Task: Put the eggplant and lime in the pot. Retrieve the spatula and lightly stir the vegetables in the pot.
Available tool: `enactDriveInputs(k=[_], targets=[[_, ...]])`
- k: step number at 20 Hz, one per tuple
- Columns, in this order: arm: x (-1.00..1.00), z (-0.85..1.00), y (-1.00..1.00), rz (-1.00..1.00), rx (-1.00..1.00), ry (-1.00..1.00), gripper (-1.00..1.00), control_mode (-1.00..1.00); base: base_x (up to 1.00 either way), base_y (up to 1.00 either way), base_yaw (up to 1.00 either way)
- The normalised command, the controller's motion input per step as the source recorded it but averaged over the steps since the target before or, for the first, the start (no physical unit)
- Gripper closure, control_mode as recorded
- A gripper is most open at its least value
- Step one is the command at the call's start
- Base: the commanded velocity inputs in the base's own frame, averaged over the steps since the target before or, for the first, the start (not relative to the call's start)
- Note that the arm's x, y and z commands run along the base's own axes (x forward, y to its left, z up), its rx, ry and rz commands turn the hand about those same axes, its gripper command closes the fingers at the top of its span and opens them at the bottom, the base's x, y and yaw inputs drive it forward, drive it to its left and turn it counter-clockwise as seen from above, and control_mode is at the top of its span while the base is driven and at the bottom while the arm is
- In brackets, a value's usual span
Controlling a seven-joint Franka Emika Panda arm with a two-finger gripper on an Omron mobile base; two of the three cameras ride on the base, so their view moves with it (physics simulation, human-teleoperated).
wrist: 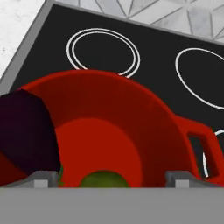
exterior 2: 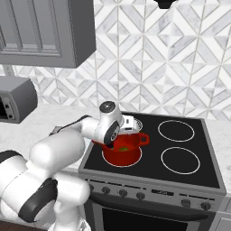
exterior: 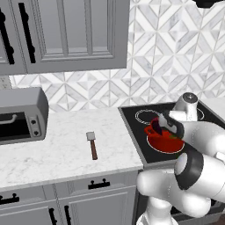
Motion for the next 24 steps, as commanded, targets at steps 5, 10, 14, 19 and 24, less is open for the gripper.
enactDriveInputs(k=[5,10,14,19,24], targets=[[-0.64,0.72,0.63,0.0,0.0,0.01,-1.0,-1.0,0.0,0.0,0.0],[-0.85,0.43,1.0,0.01,0.0,0.13,-1.0,-1.0,0.0,0.0,0.0],[-0.9,0.11,1.0,0.06,0.0,0.2,-1.0,-1.0,0.0,0.0,0.0],[-0.77,0.09,1.0,0.02,0.0,0.11,-1.0,-1.0,0.0,0.0,0.0],[-0.23,0.25,1.0,0.0,0.0,0.08,-1.0,-1.0,0.0,0.0,0.0]])
